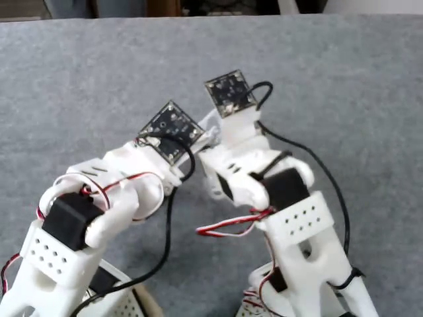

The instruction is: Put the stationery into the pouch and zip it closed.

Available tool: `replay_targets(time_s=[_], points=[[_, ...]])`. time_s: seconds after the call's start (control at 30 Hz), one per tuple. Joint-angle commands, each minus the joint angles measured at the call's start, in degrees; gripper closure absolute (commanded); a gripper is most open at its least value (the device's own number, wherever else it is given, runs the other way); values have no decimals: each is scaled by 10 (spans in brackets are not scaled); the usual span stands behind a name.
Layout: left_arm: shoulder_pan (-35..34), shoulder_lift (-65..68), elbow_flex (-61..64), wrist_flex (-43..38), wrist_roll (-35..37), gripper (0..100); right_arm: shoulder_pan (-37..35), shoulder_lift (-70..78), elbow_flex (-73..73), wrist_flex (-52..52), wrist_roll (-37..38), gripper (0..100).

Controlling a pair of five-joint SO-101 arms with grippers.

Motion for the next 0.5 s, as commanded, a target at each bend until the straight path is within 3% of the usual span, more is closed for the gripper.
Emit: replay_targets(time_s=[0.0,0.1,0.27,0.47], points=[[6,-11,-17,-1,5,972,2,-7,-1,17,2,660],[6,-11,-17,-1,7,972,33,-6,-1,5,2,718],[6,-11,-17,-1,7,972,79,-5,-1,-31,2,976],[6,-11,-15,-1,5,972,113,-9,-6,-33,2,985]])
